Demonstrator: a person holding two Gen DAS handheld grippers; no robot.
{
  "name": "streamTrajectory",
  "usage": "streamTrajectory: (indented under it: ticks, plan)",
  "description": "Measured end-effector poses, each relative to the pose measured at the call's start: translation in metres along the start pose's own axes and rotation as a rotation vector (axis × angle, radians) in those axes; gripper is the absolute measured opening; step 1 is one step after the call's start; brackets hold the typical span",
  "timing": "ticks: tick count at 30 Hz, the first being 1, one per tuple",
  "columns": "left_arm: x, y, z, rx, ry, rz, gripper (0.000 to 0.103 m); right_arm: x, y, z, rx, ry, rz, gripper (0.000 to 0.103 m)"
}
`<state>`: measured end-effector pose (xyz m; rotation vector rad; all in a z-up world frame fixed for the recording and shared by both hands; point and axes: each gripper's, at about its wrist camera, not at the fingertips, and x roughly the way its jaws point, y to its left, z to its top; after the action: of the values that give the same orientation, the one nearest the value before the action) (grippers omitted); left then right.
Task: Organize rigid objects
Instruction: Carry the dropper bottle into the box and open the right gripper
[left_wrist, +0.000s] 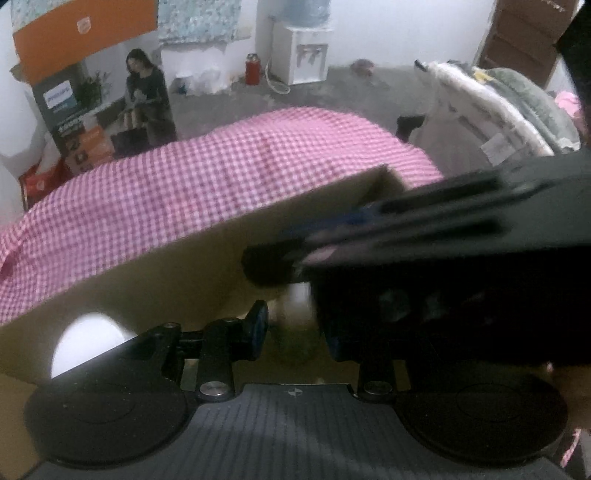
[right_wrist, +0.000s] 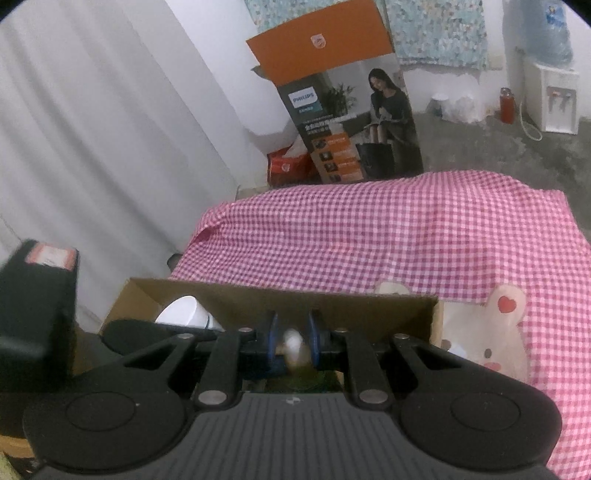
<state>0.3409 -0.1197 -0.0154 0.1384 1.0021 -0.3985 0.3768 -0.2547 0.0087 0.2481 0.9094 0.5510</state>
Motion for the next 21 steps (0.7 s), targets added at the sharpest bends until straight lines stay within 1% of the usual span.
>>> streamTrajectory:
  ticks: [4,8,10,12,14,17,18,19,20,21]
  plan:
    - [-0.006,-0.005,0.0,0.02,-0.015,0.008,0.034,0.002,0.001,-0.001,0.004,0.009,-0.005,0.02]
    - [-0.013,-0.006,0.001,0.025,-0.036,0.011,0.037,-0.005,0.002,-0.001,0.004,-0.006,-0.009,0.021]
    - [-0.02,-0.007,0.002,0.026,-0.054,0.01,0.041,-0.012,0.004,-0.002,0.002,-0.022,-0.01,0.021]
    - [-0.027,-0.008,0.002,0.028,-0.076,0.012,0.048,-0.021,0.006,-0.002,0.003,-0.042,-0.009,0.021]
    - [-0.038,-0.01,0.0,0.034,-0.097,0.017,0.053,-0.033,0.008,-0.002,0.004,-0.065,-0.008,0.022]
    - [-0.057,-0.013,-0.004,0.045,-0.133,0.017,0.063,-0.053,0.014,-0.005,0.008,-0.101,-0.01,0.025]
    - [-0.065,-0.014,-0.006,0.047,-0.145,0.019,0.067,-0.06,0.016,-0.006,0.009,-0.115,-0.009,0.03]
    - [-0.073,-0.014,-0.008,0.048,-0.157,0.019,0.069,-0.069,0.018,-0.007,0.01,-0.13,-0.009,0.039]
    - [-0.081,-0.015,-0.011,0.049,-0.17,0.02,0.073,-0.078,0.021,-0.01,0.011,-0.148,-0.01,0.045]
    - [-0.091,-0.015,-0.015,0.052,-0.184,0.019,0.075,-0.088,0.024,-0.013,0.01,-0.168,-0.01,0.055]
